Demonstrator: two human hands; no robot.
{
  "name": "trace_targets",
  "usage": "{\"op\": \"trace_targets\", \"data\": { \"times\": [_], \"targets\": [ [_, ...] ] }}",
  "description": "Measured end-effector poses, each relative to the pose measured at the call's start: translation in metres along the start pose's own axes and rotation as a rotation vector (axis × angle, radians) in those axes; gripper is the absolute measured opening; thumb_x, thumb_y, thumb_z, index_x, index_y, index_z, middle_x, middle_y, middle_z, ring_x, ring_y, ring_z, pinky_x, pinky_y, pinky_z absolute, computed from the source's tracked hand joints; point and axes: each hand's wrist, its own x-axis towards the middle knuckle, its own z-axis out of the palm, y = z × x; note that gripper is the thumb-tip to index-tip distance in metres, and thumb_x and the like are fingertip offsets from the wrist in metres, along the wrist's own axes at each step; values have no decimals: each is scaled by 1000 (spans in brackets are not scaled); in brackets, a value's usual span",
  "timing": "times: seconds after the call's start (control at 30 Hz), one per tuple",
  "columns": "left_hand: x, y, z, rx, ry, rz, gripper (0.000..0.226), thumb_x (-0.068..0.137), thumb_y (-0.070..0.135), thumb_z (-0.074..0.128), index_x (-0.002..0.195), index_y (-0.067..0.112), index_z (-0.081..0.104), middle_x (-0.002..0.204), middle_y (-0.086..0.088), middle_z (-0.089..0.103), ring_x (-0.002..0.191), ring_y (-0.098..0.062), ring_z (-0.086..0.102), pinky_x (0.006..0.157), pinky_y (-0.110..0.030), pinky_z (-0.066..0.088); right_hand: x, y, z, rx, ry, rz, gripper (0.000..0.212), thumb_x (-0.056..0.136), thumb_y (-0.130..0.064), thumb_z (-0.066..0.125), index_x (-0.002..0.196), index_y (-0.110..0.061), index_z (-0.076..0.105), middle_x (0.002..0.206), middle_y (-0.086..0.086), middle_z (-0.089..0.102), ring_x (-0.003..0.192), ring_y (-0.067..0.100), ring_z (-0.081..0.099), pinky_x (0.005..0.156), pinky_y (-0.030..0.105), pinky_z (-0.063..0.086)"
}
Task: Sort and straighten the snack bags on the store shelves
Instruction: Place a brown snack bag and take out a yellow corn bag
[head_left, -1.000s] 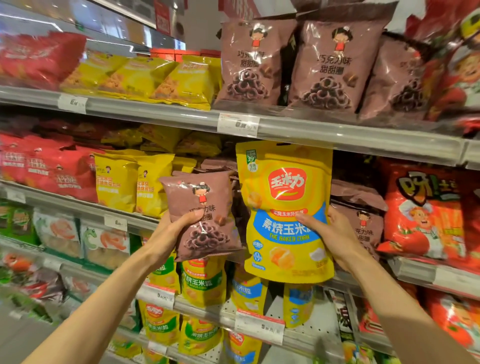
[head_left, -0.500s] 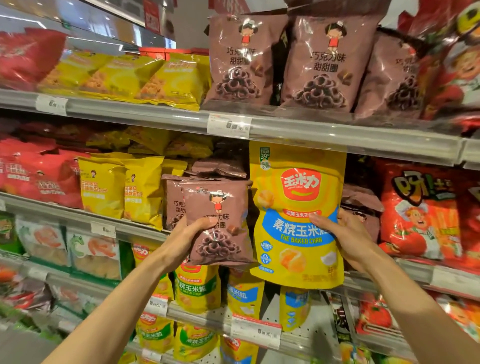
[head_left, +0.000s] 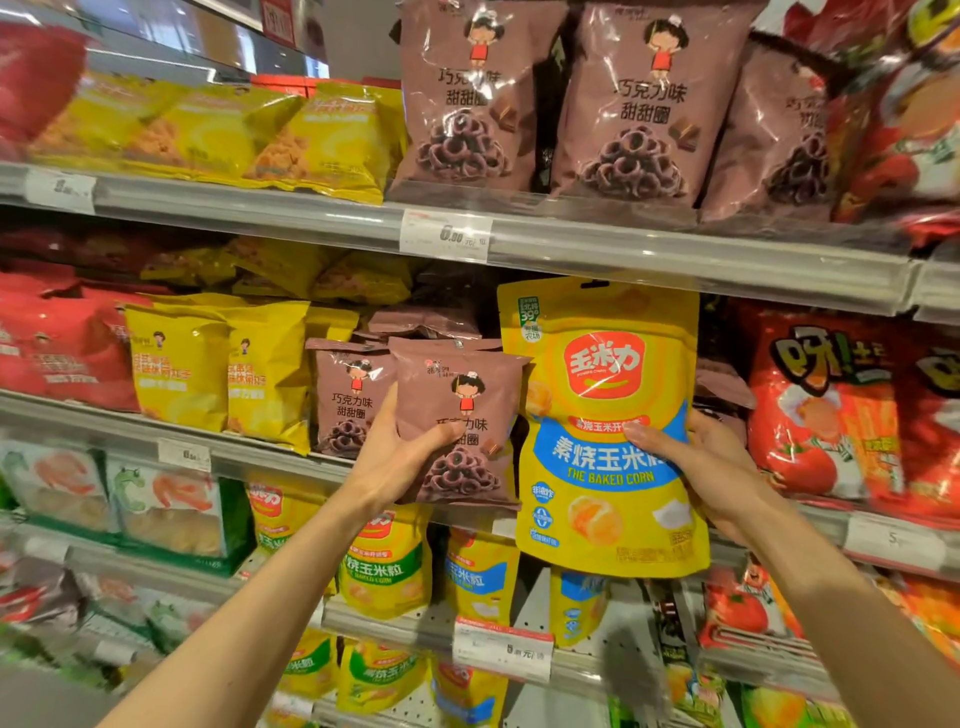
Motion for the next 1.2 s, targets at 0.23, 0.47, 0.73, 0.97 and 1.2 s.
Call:
{"op": "trace_targets", "data": {
  "times": [0.23,0.47,0.73,0.97,1.2],
  "targets": [
    [7,9,0,12,-150,-109,41,83,35,75,114,20,54,103,2,72,88,-6,73,87,-29,58,1,1,0,0,19,12,58,71,-30,82,126,-16,67,114,6,78,102,29,76,91,46,57],
    [-8,-4,8,118,-20,-16,56,81,47,79,128,26,56,117,14,69,105,6,64,93,-18,50,-2,7,-6,3,14,18,65,68,-34,91,127,-18,68,118,8,77,105,32,75,95,51,56],
    [-27,-14,23,130,304,43,77,69,58,85,132,29,54,123,11,47,119,-9,53,107,-36,47,-6,3,-2,4,34,16,57,71,-31,87,124,-18,69,114,7,78,102,31,76,94,50,56],
    [-29,-16,15,52,268,13,68,64,60,86,118,33,57,115,11,69,107,-10,67,98,-43,56,-14,1,-2,-16,74,14,52,75,-24,83,124,-18,69,113,5,79,100,29,76,92,49,58],
    [-29,-12,11,105,275,25,64,64,63,84,114,31,59,110,10,73,103,-8,70,95,-43,57,-35,-4,-22,-28,101,7,54,72,-28,83,124,-20,68,110,4,79,99,28,77,88,45,57]
  ]
}}
